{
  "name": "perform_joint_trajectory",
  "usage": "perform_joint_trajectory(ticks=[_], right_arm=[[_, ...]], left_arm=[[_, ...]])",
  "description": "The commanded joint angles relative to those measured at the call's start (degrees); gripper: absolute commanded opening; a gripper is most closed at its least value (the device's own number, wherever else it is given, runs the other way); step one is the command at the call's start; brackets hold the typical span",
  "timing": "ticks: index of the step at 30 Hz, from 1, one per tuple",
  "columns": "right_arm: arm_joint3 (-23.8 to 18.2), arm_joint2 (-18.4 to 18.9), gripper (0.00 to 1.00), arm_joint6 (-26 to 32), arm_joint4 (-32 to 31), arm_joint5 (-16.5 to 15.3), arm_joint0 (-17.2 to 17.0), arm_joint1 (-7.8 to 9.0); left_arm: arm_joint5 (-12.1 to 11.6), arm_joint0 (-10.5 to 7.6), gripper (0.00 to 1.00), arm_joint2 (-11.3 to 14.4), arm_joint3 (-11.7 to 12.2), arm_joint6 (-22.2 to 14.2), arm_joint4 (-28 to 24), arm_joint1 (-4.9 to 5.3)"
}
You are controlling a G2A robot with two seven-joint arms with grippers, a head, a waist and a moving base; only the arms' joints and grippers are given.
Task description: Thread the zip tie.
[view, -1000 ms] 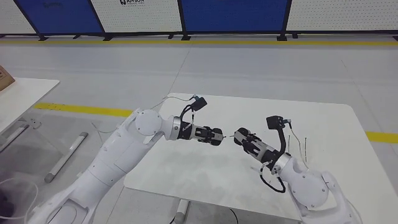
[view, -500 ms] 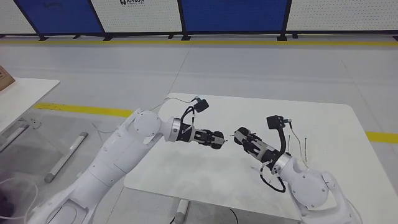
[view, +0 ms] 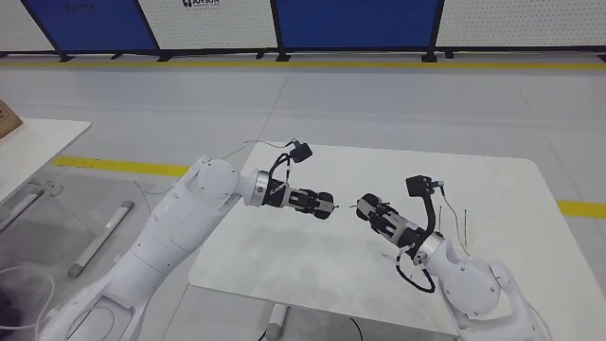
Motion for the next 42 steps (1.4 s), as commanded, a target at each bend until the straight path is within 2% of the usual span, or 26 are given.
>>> perform_joint_trajectory(ticks=[1, 7, 19, 28, 42], right_arm=[[0.0, 0.0, 0.00, 0.0, 0.0, 0.0, 0.0, 0.00], [-0.6, -1.7, 0.00, -3.0, -2.5, 0.5, 0.3, -0.18], [-0.5, -2.3, 0.00, -4.5, -2.0, 0.0, 0.0, -0.30], [1.4, -3.4, 0.00, -4.7, -2.0, 0.5, 1.8, -0.50], [1.8, -4.0, 0.00, -4.3, -2.1, 0.7, 2.5, -0.50]], left_arm=[[0.5, 0.26, 0.00, 0.2, -0.3, 2.4, 0.7, -0.06], [0.8, 0.20, 0.00, 0.3, -0.4, 3.2, 0.7, -0.05], [0.8, 0.20, 0.00, 0.3, -0.4, 3.2, 0.7, -0.05], [0.8, 0.20, 0.00, 0.3, -0.4, 3.2, 0.7, -0.05], [0.8, 0.20, 0.00, 0.3, -0.4, 3.2, 0.7, -0.05]])
